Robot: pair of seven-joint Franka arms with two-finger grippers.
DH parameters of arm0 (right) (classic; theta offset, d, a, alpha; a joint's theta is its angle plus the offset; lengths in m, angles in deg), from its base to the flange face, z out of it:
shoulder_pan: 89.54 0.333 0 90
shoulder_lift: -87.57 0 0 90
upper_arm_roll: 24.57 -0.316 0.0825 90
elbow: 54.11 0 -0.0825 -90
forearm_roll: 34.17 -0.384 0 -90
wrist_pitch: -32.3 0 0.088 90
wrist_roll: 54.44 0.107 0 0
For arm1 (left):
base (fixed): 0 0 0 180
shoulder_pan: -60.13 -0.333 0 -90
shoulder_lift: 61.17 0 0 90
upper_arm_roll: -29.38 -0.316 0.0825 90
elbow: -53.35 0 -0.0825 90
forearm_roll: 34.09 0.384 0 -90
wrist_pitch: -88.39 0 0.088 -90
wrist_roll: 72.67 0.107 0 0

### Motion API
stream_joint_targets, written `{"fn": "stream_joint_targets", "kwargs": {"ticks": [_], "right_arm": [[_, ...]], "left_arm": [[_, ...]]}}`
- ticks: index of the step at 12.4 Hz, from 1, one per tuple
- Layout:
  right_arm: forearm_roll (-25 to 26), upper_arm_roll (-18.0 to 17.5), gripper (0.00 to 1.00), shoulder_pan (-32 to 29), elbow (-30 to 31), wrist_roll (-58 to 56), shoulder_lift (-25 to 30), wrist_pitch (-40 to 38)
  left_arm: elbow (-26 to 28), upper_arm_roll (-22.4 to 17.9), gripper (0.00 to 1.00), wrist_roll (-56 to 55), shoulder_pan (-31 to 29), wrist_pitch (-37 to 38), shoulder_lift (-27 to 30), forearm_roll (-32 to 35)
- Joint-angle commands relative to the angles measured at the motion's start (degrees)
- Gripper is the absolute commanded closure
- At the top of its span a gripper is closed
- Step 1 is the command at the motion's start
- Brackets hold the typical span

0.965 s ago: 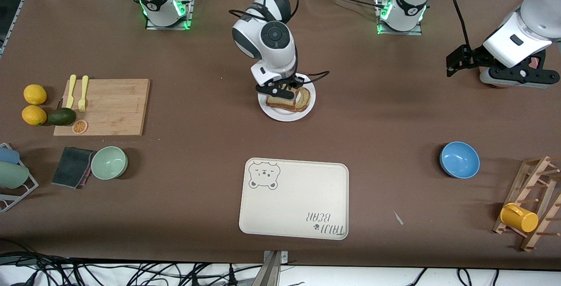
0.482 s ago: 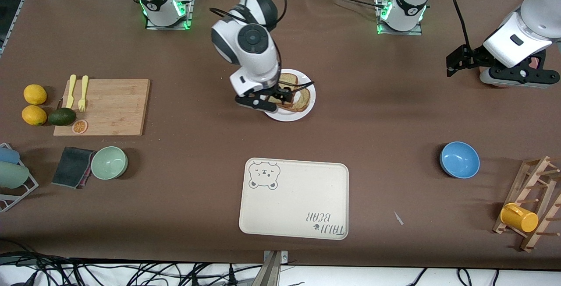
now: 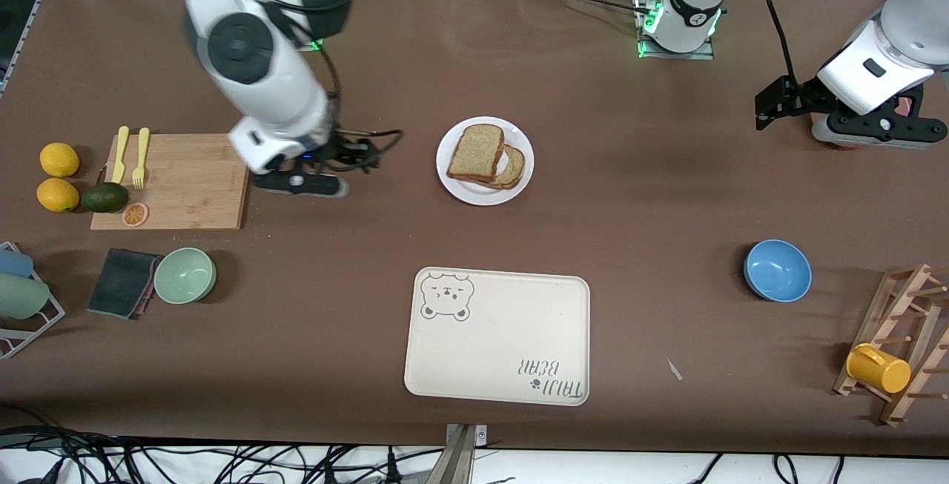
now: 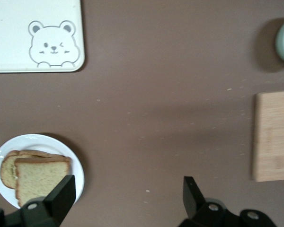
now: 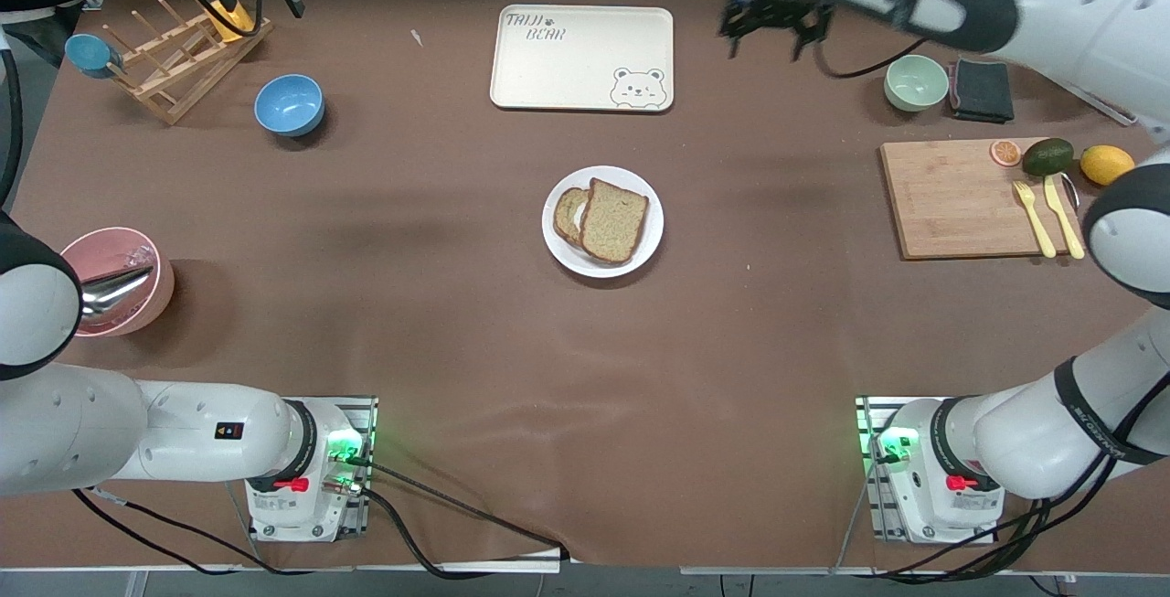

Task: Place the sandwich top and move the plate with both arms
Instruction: 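Withdraw the right gripper while the left gripper reaches the plate rim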

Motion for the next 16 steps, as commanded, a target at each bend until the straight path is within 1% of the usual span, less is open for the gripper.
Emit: {"fn": "stream_joint_targets", "kwargs": {"ticks": [1,3,4,6,7,9,12,13,16], "right_arm": [[-1.5,-0.7,0.00,-6.1,1.2,-9.2,5.1,-4.7],[-1.4,-0.4,0.00,-9.0,1.3,-11.6,7.9,-7.0],[-1.2,0.6,0.00,-9.8,1.3,-13.5,8.8,-7.6],[-1.1,3.8,0.00,-10.4,1.5,-19.1,10.0,-8.7],[-1.1,4.0,0.00,-12.4,1.6,-22.0,10.5,-9.0],[-1.1,4.0,0.00,-14.9,1.8,-24.5,12.0,-10.9],[-1.1,4.0,0.00,-16.8,2.2,-26.7,12.9,-11.1],[-0.8,4.2,0.00,-16.7,2.1,-26.7,13.2,-11.2],[-0.5,4.6,0.00,-16.7,1.2,-26.0,12.8,-11.7]], "left_arm": [[-1.2,0.3,0.00,-0.4,0.1,0.6,-0.4,1.6],[-1.2,0.3,0.00,-0.4,0.6,0.7,-1.1,1.9],[-1.2,0.3,0.00,-0.5,0.6,0.7,-1.5,1.2],[-1.2,0.4,0.00,-0.3,0.9,1.0,-2.6,0.9],[-1.2,0.4,0.00,0.1,1.9,1.1,-2.9,-0.3],[-1.2,0.4,0.00,0.3,3.1,1.0,-6.1,-3.3],[-1.3,0.4,0.00,0.5,3.5,-0.1,-13.1,-15.3],[-1.2,0.3,0.00,0.5,3.6,-2.1,-14.9,-19.8],[-0.4,0.4,0.00,5.1,5.7,-9.6,-20.8,-28.9]]}}
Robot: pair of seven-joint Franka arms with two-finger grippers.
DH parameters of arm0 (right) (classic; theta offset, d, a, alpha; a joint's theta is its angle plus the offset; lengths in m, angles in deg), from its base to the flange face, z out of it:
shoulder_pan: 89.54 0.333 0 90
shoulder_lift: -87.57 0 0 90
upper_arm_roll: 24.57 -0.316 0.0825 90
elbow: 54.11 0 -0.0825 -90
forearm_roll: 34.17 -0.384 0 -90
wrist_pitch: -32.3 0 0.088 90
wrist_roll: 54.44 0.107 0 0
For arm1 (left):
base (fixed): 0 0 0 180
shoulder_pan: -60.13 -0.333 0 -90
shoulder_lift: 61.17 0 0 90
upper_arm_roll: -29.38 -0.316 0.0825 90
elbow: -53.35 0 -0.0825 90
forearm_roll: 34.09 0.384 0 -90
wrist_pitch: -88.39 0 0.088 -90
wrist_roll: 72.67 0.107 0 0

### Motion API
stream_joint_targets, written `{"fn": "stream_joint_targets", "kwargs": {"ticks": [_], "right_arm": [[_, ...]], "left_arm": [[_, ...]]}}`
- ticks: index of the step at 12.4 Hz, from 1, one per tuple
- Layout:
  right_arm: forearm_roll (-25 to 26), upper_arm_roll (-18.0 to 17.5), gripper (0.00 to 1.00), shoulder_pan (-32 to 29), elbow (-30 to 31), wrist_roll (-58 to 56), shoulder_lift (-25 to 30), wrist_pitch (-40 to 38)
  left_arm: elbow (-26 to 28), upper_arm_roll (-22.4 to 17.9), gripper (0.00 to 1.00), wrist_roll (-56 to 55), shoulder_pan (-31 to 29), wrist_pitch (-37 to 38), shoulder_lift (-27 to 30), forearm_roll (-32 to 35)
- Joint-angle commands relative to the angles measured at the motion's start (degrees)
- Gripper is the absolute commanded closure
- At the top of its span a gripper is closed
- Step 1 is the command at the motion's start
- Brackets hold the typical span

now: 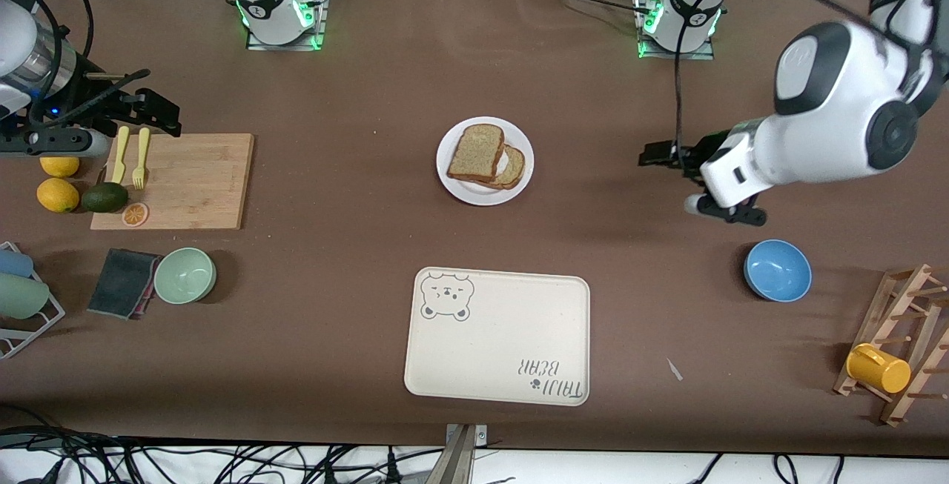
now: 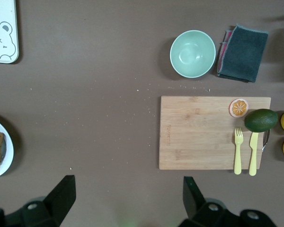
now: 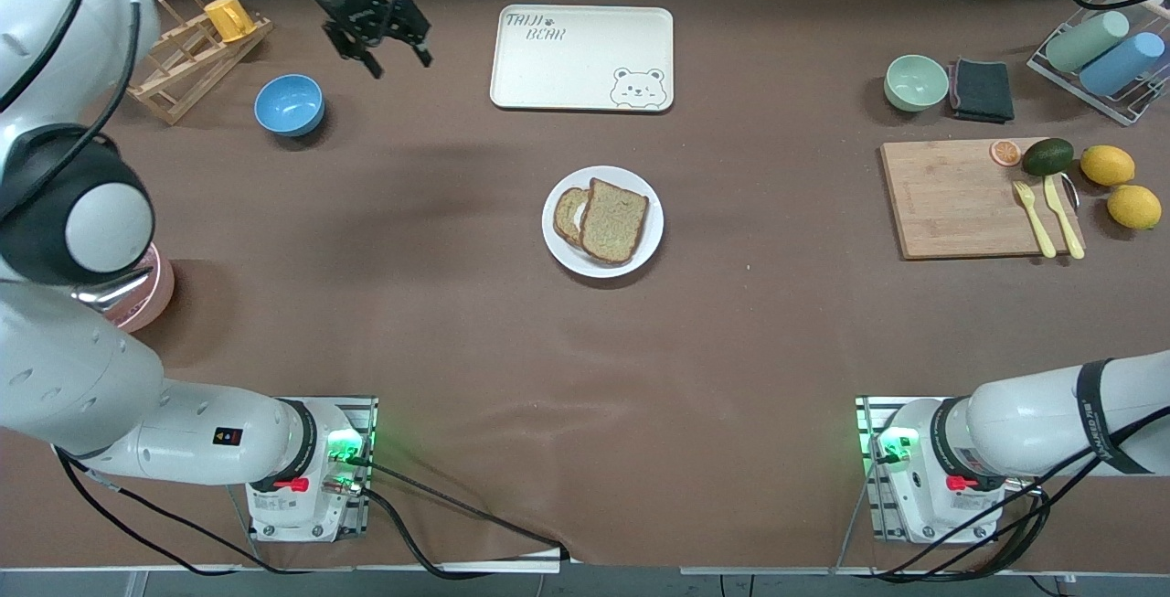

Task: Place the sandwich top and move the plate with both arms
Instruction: 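Withdraw the right gripper while the left gripper reaches the plate rim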

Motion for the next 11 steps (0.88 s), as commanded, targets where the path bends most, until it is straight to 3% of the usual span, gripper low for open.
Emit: {"fn": "stream_joint_targets", "kwargs": {"ticks": [1,4,6,8,10,11], "right_arm": [[0.1,0.4,0.00,-0.6,0.7,-0.9,1.2,-0.3],[1.4,1.9,0.00,-0.3,0.6,-0.6,1.0,0.0],[1.5,1.9,0.00,-0.3,0.6,-0.6,0.4,0.1],[1.3,2.0,0.00,-0.6,0.6,-0.5,0.5,0.2],[1.9,2.0,0.00,-0.6,0.6,-0.7,0.5,0.1],[1.6,2.3,0.00,-0.8,0.6,-0.6,0.5,0.0]], "left_arm": [[-0.6,-0.2,0.00,4.8,2.0,-4.3,-4.7,-8.0],[1.0,1.0,0.00,12.9,2.1,-7.3,-8.5,-13.8],[5.8,1.7,0.02,18.9,2.4,-10.9,-8.8,-20.2],[9.8,3.5,0.11,22.6,3.0,-16.7,-9.1,-23.1],[10.9,4.6,0.22,30.3,3.1,-18.2,-12.2,-28.1],[10.9,4.6,0.22,33.4,3.1,-18.5,-13.7,-30.3]]}}
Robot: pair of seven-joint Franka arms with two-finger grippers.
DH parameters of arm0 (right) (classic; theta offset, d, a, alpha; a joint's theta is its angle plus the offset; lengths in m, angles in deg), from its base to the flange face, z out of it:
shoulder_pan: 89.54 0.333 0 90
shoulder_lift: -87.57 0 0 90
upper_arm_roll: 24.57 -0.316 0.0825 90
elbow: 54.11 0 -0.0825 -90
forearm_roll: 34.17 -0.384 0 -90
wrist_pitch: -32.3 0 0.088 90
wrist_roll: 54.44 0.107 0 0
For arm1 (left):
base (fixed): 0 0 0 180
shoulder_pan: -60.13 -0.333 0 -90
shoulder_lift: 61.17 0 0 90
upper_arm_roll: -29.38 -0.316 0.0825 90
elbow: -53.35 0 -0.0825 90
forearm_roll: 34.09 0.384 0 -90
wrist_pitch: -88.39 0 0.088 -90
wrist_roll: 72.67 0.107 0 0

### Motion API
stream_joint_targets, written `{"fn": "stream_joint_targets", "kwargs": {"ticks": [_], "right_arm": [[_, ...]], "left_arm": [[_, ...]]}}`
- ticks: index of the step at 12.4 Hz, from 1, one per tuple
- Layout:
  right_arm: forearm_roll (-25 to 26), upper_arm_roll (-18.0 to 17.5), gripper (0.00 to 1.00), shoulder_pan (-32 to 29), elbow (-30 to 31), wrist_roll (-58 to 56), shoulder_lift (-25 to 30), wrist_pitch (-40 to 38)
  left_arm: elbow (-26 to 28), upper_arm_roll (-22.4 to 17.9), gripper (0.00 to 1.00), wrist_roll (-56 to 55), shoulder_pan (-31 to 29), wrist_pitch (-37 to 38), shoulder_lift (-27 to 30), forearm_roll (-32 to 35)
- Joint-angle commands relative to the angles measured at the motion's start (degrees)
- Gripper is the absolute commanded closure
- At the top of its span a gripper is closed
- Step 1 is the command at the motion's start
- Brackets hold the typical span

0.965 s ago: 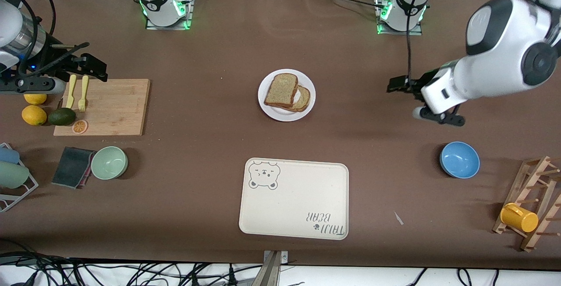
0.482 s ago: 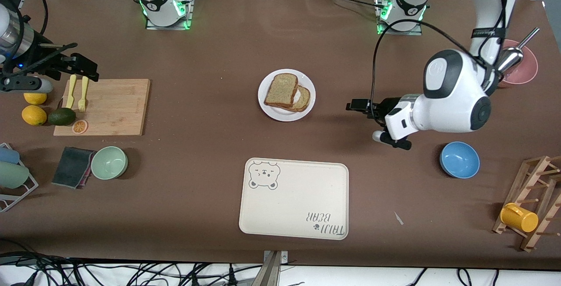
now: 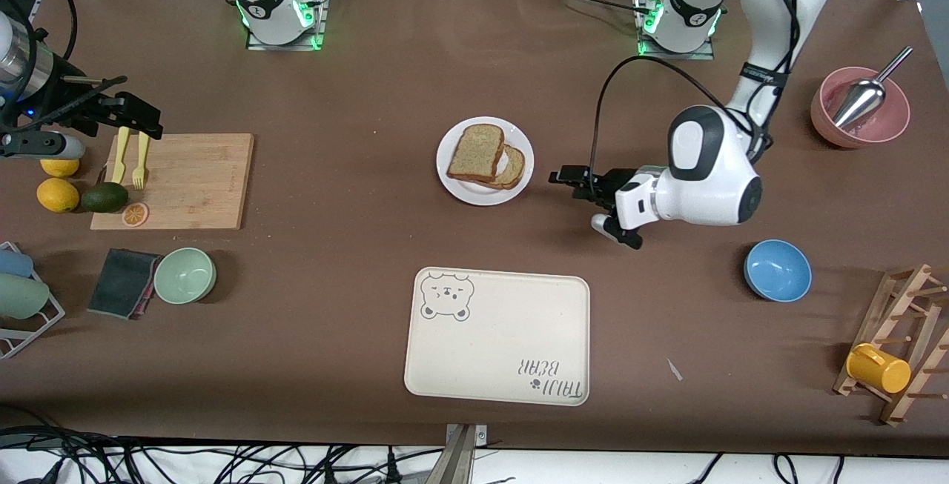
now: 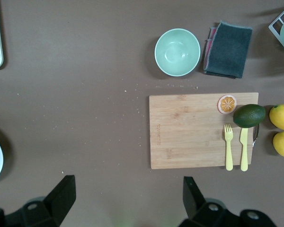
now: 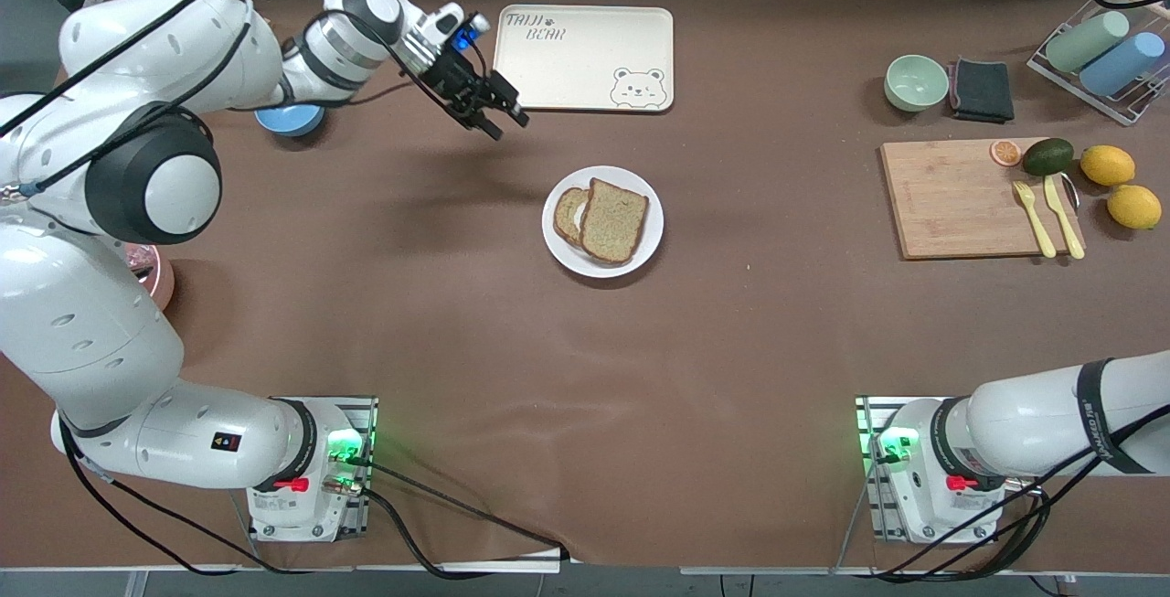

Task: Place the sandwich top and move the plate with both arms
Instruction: 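Withdraw the right gripper while the left gripper reaches the plate rim, then grip the white plate rim with the left gripper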

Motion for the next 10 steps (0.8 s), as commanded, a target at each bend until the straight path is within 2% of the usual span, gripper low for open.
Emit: {"fn": "stream_joint_targets", "kwargs": {"ticks": [1,4,9,10], "right_arm": [[0.2,1.0,0.00,-0.6,0.4,-0.6,0.7,0.0],[-0.2,1.1,0.00,-0.6,-2.1,-1.3,0.2,0.1],[-0.6,1.2,0.00,-0.6,-2.1,-1.4,0.1,0.1],[-0.6,1.3,0.00,-0.6,-2.2,-1.4,0.1,0.1]], "left_arm": [[0.5,0.3,0.25,8.8,-0.1,-2.6,-4.1,-5.5],[-0.1,0.4,0.26,16.9,0.9,-5.2,-8.3,-12.9],[-0.7,0.5,0.37,20.9,6.5,-12.7,-12.5,-20.7],[-0.6,0.5,0.43,22.2,7.1,-12.8,-12.6,-22.2]]}}
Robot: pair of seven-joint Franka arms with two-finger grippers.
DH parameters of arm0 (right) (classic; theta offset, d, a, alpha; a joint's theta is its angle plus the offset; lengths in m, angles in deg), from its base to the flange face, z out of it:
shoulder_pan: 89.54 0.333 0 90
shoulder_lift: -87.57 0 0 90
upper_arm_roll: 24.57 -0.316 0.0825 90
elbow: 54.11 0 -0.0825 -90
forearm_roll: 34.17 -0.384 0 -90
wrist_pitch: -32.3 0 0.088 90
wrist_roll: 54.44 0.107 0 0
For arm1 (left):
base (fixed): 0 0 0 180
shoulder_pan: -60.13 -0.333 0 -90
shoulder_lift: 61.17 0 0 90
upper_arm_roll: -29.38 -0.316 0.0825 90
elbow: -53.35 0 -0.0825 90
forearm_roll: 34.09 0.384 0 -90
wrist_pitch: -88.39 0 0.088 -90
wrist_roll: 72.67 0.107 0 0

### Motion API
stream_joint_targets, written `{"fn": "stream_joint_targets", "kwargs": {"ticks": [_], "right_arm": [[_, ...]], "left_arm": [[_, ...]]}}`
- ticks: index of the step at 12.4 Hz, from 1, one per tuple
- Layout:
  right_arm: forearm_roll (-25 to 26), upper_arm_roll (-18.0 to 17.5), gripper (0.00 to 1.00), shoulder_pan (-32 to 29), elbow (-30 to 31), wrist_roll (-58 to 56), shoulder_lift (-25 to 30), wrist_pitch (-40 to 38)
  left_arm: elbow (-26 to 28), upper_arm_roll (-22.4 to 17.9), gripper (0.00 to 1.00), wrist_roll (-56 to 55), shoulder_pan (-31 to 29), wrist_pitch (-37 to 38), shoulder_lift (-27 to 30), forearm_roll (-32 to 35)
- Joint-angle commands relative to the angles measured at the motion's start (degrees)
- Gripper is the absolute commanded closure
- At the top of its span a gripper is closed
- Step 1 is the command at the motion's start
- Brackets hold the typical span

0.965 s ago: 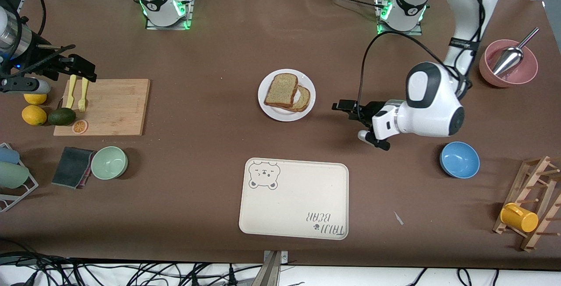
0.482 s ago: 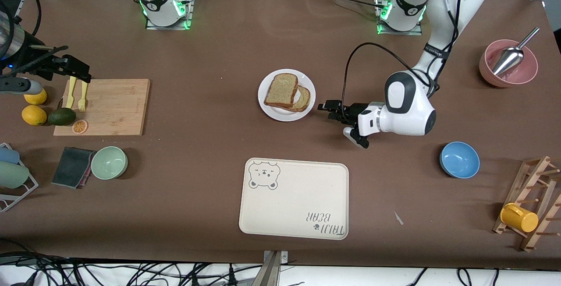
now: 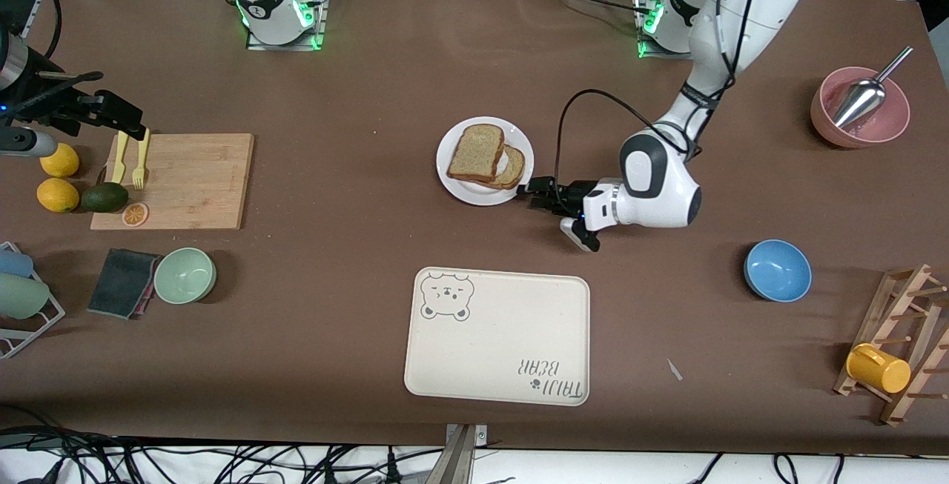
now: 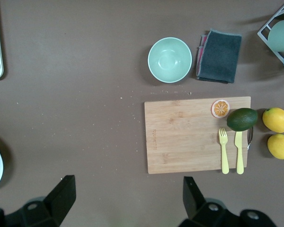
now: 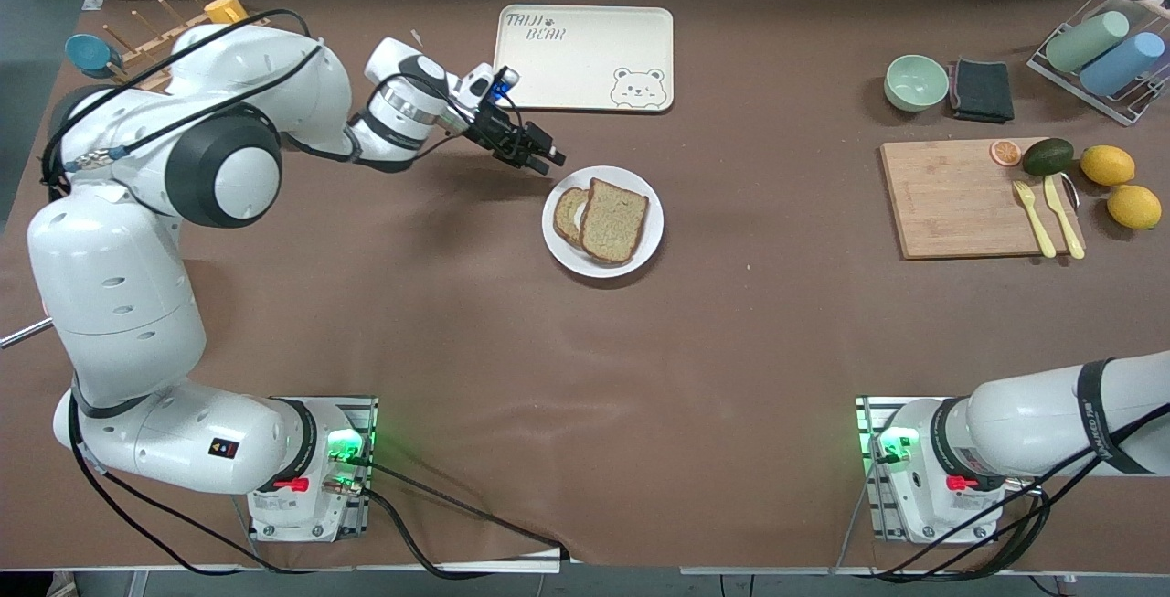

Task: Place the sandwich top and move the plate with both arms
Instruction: 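Grip the white plate rim with the left gripper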

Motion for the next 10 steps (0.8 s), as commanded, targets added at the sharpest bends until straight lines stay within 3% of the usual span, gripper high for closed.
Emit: {"fn": "stream_joint_targets", "kwargs": {"ticks": [1,10], "right_arm": [[-0.5,0.2,0.00,-0.3,-0.9,-1.1,0.0,-0.3],[-0.8,1.3,0.00,-0.3,-1.5,-1.1,0.1,-0.4]], "left_arm": [[-1.0,-0.4,0.44,4.3,1.8,-1.2,-1.5,-3.8],[-3.4,-0.4,0.69,6.6,2.9,-1.5,-5.0,-7.7]]}}
